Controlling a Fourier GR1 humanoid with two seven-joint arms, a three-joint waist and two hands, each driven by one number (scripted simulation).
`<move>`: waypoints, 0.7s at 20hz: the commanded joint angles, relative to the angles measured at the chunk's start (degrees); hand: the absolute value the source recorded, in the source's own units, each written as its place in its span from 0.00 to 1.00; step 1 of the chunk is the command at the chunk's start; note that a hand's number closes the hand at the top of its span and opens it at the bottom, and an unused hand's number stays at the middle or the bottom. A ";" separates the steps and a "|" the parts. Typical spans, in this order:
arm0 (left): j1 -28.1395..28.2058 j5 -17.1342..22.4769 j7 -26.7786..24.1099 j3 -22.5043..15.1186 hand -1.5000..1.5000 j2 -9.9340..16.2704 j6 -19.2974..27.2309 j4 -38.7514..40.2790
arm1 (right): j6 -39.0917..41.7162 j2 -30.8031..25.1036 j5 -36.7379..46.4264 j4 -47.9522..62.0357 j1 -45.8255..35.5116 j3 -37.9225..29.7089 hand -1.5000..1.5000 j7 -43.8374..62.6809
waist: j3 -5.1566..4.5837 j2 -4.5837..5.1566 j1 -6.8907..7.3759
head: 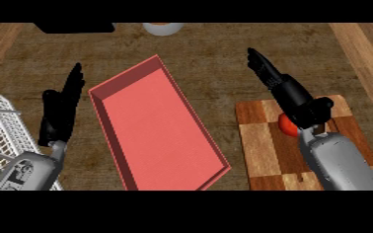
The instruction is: Pick the sweet potato from the cutting board and place it in the cardboard box
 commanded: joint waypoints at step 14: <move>8.86 -2.24 -8.31 -1.10 0.50 0.08 -2.81 -1.95 | -49.90 -5.77 36.47 14.45 7.94 -13.13 0.00 2.44 | 0.15 -1.94 1.80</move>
